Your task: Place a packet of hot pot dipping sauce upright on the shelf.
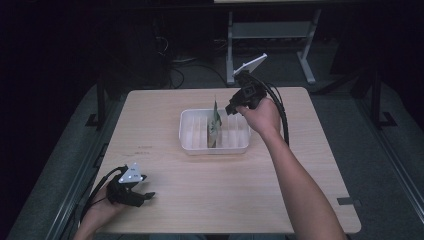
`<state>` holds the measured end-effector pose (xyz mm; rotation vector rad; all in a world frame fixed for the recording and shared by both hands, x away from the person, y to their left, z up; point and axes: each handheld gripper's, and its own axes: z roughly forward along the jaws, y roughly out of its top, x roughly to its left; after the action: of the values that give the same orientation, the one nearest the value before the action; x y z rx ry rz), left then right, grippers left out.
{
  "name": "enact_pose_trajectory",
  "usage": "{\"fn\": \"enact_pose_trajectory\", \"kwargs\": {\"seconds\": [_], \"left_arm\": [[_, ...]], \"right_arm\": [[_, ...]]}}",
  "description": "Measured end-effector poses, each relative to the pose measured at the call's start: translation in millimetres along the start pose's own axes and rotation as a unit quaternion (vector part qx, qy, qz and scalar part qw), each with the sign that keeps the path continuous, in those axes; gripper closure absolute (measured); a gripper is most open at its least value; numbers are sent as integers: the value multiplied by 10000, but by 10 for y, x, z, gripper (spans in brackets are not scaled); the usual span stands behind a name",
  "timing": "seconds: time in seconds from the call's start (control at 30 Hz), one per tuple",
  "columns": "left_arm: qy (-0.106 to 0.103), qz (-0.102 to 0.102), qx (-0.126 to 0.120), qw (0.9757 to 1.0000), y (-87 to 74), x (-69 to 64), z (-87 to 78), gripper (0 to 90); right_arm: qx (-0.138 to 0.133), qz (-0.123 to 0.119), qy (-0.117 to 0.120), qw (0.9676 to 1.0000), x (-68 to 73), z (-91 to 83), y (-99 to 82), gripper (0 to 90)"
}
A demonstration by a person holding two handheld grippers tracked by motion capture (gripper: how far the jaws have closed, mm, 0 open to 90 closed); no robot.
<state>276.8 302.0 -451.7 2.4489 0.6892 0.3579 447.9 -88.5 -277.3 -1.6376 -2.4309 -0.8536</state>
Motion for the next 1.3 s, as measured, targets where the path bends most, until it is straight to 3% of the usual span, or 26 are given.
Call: {"fn": "enact_pose_trajectory", "kwargs": {"seconds": [0.63, 1.3], "left_arm": [[25, -16, 21, 10000, -2, -1, 1, 297], [57, -43, 19, 10000, -6, 3, 0, 290]], "right_arm": [[-74, 152, -20, 9999, -336, -140, -314, 695], [-90, 214, -29, 9997, -543, -146, -562, 639]]}}
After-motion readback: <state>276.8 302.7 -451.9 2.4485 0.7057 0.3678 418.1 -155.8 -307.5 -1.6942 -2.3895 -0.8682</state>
